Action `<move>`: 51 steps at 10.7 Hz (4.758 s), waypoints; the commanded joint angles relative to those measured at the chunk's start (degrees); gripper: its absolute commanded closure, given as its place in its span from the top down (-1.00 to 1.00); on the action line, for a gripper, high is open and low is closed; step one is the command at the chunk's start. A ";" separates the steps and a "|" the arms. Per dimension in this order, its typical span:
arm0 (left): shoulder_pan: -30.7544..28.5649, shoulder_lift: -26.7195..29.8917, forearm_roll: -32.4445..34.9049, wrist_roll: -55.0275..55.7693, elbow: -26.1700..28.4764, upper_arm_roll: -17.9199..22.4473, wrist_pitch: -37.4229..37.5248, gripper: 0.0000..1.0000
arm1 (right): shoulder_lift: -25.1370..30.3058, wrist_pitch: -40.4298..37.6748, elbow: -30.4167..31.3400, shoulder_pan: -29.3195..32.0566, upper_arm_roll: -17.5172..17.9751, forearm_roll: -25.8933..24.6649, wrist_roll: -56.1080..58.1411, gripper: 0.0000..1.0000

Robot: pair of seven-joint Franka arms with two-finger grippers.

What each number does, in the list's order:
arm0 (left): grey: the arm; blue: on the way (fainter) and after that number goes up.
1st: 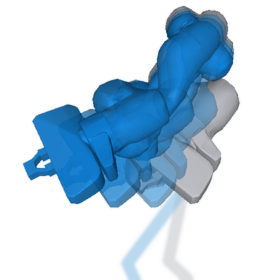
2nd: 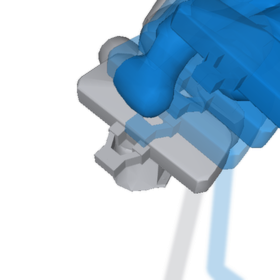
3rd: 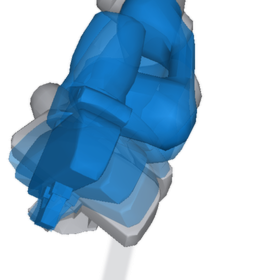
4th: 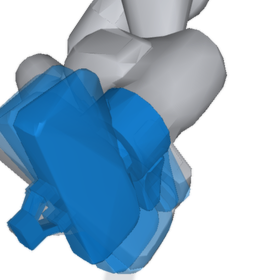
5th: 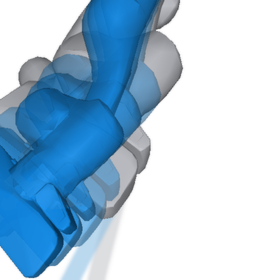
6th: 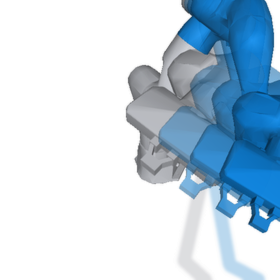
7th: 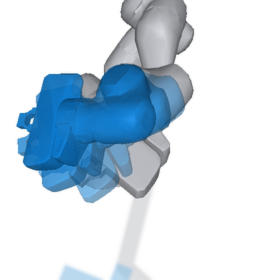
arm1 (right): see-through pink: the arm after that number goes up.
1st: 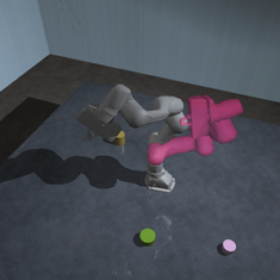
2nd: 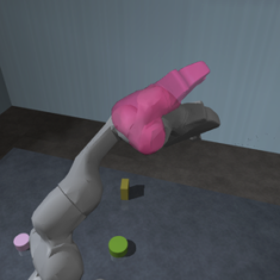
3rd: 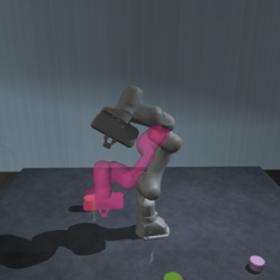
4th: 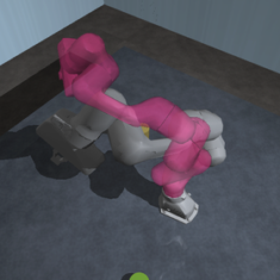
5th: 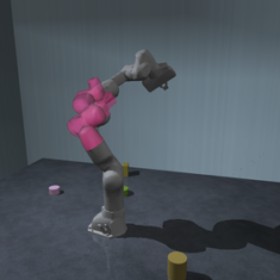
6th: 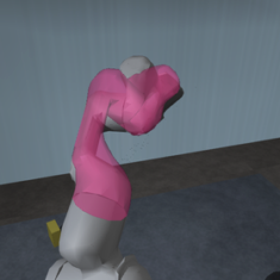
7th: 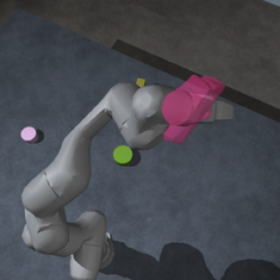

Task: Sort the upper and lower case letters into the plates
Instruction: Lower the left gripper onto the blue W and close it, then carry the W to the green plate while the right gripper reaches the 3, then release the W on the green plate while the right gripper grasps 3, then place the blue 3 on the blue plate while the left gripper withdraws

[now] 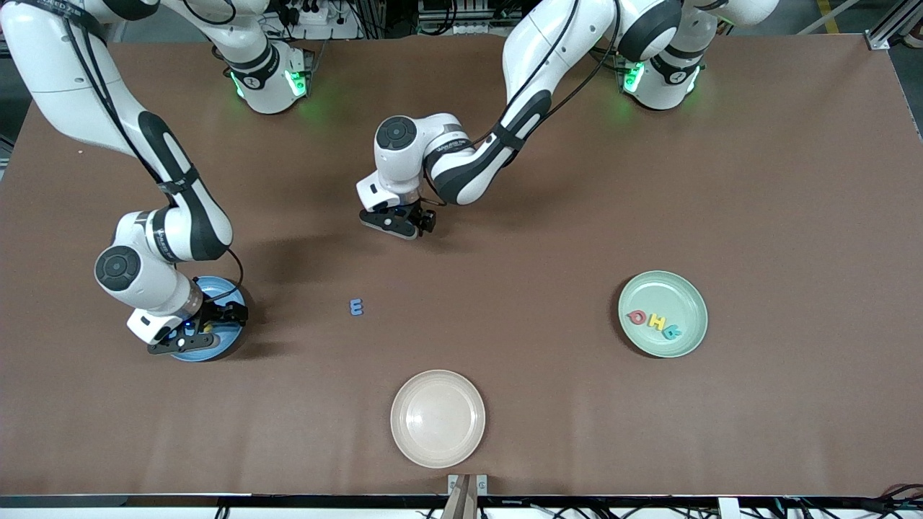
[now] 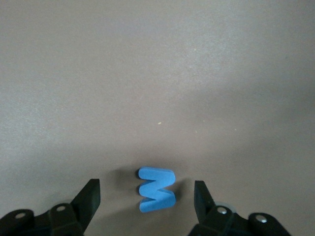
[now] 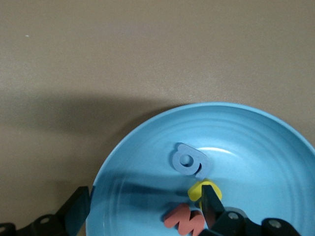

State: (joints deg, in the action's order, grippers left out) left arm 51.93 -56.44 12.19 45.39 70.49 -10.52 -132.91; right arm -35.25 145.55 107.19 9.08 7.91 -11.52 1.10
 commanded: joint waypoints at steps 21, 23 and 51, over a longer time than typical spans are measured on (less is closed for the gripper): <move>-12.96 12.92 -1.12 -6.89 0.00 4.02 18.81 -1.00 | 1.69 -10.73 -6.46 -12.30 0.71 0.62 -7.24 1.00; -20.68 15.81 -1.12 -15.10 1.74 3.93 23.38 -1.00 | -0.77 -10.38 -9.08 -16.26 0.71 0.71 -8.74 1.00; -46.57 46.41 -7.09 -38.54 10.20 2.79 38.78 1.00 | -1.84 -14.57 -9.89 -19.12 -0.43 2.47 -13.88 -1.00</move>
State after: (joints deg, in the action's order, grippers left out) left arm 5.74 -12.56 6.80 7.93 79.85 -7.83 -95.55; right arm -39.47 133.78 96.56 -12.94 7.26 -8.27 -16.84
